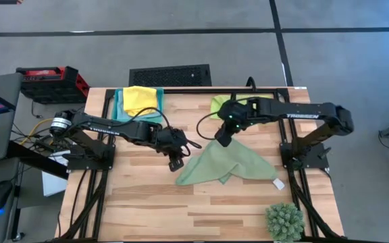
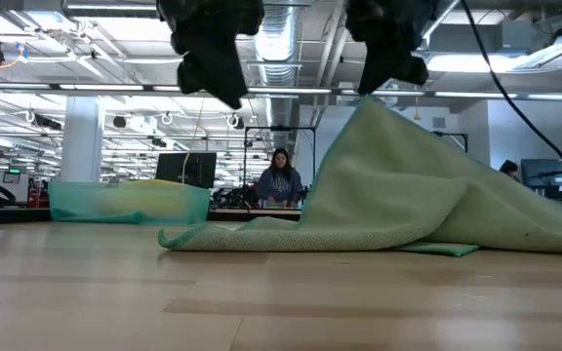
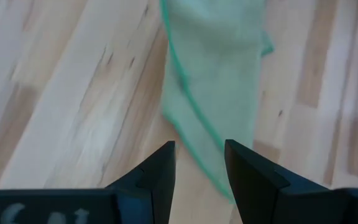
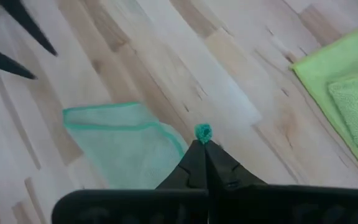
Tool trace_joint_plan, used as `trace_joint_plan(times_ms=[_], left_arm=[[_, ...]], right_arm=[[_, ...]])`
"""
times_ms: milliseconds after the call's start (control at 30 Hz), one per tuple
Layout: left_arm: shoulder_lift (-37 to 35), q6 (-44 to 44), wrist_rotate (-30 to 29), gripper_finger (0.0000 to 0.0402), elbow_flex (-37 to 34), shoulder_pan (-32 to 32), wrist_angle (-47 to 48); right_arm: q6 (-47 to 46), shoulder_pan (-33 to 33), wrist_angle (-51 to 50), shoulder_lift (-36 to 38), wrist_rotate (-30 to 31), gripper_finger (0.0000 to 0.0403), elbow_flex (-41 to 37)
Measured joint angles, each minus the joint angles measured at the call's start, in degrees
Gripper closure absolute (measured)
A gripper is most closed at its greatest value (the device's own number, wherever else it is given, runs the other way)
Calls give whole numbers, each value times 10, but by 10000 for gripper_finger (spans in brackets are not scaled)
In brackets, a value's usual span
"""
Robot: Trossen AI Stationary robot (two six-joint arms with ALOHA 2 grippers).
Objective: Fold microfiber towels
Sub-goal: Fold the green microfiber towel
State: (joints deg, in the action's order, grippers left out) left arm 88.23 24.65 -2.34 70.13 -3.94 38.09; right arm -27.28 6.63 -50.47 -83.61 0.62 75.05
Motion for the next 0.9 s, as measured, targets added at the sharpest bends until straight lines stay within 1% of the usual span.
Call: trace_joint_plan(times_ms=[133, 267, 367, 467, 600, 633, 733, 900], left_arm=[[0, -37, -2, 271, 0, 0, -52], [0, -80, -52, 271, 0, 0, -119], [20, -126, -79, 271, 0, 2, -188], [54, -157, -79, 271, -1, 7, -252], [97, -165, -85, 271, -2, 15, -315], [103, -169, -92, 271, -1, 17, -342], [111, -192, -102, 271, 0, 27, -384], [113, -209, -81, 271, 0, 47, -407]], right_arm=[[-16, -27, -2, 11, 31, 402, 1], [-27, -47, 1, 11, 40, 402, 1], [-27, -56, 3, 9, 41, 402, 1], [-28, -59, 9, 8, 42, 402, 1], [-28, -59, 17, 8, 42, 403, 1], [-28, -59, 17, 8, 42, 403, 1], [-28, -59, 17, 8, 42, 403, 1], [-29, -59, 18, 8, 42, 403, 1]])
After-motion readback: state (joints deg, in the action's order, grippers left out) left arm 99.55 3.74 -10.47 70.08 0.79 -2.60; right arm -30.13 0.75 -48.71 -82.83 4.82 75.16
